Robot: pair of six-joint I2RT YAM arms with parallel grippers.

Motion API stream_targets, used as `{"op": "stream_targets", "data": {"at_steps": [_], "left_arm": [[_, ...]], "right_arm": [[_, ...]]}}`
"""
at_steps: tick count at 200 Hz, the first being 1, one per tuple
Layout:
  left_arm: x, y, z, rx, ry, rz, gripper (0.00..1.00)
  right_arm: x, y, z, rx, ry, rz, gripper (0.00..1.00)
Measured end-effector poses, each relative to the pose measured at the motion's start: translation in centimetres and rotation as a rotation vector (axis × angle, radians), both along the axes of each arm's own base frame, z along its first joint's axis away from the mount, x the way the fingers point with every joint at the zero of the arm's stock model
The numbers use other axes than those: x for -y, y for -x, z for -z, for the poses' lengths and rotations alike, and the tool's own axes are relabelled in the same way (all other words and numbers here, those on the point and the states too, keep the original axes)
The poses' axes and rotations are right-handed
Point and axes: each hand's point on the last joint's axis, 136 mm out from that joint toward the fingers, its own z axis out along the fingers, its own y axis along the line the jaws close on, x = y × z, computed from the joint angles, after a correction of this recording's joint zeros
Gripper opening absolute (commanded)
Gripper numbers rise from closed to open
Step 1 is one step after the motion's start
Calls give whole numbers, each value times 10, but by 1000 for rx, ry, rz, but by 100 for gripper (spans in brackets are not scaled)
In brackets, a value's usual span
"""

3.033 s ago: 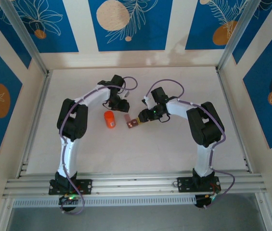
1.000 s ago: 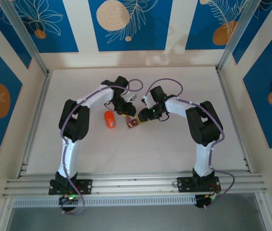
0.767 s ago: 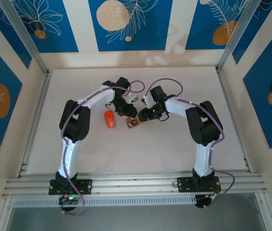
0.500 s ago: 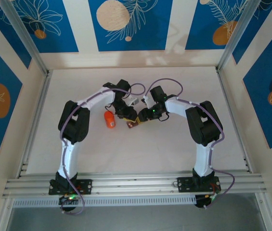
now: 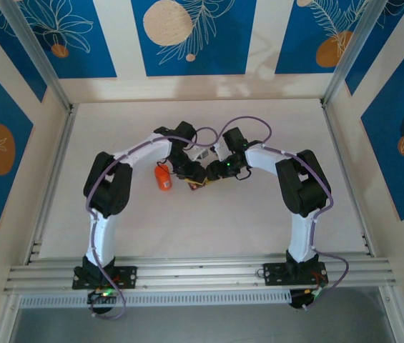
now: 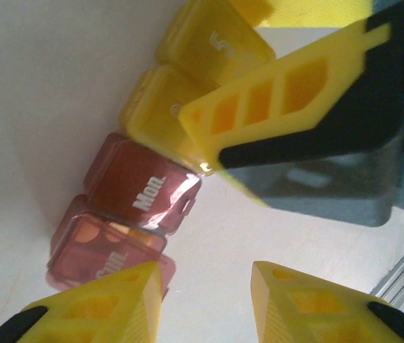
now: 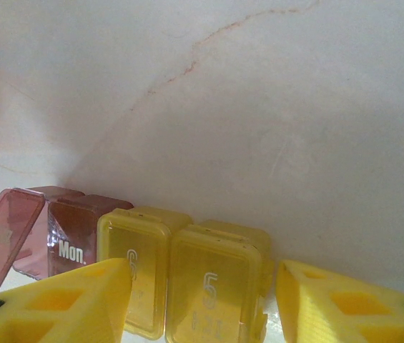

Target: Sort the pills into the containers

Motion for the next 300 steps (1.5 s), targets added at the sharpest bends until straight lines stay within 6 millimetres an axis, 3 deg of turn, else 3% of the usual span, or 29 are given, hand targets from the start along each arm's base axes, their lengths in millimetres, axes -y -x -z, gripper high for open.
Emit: {"op": "stream_targets", "data": {"at_steps": [52,106,238,300], "left_arm": [[4,3,2,2,-4,6,38],[-6,11,20,-18,-51,-6,38],[-8,4,27,-5,-68,-28,37],[-8,-10,23,-8,-65,-49,36]], "right_arm": [[0,0,0,0,0,0,55],[0,0,0,0,0,0,55],[0,0,0,-1,-1,0,55],[2,-5,0,1,-3,15,55]]}}
